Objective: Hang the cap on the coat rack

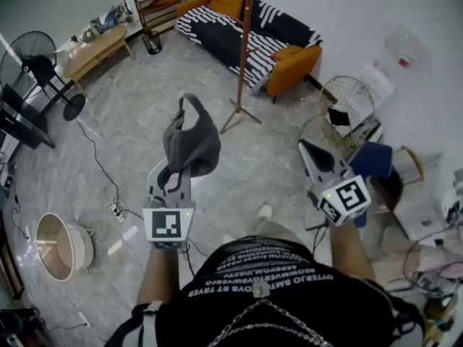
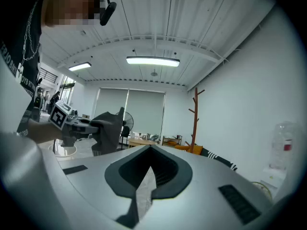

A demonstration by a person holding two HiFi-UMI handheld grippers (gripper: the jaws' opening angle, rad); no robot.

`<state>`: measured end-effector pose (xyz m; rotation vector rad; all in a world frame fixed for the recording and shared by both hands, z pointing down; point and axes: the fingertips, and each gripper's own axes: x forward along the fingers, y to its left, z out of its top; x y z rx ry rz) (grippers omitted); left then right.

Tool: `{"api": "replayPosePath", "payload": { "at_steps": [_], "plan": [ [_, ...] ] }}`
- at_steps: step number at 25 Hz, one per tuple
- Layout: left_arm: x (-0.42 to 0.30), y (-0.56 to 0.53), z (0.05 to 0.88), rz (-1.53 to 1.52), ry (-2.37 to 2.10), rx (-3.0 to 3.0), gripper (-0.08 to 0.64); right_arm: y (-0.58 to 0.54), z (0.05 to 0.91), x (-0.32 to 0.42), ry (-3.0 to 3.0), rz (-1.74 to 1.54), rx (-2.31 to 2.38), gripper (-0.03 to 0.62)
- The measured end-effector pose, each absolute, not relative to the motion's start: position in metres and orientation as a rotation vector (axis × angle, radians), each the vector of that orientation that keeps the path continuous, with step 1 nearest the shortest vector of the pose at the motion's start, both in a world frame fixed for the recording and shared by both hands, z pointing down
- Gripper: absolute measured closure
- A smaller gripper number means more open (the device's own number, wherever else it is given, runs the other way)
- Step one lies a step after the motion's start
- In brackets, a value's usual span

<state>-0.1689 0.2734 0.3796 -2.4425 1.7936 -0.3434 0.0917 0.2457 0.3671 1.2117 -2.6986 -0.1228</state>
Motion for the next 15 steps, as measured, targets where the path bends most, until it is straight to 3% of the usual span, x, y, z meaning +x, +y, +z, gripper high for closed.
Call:
{"api": "replayPosePath", "payload": {
  "at_steps": [15],
  "plan": [
    [-0.163,0.286,0.383,-0.356,1.788,-2.437,0.535,0.262,0.377,0.073,-2.719,-0.126,1.087,0.601]
  ]
}}
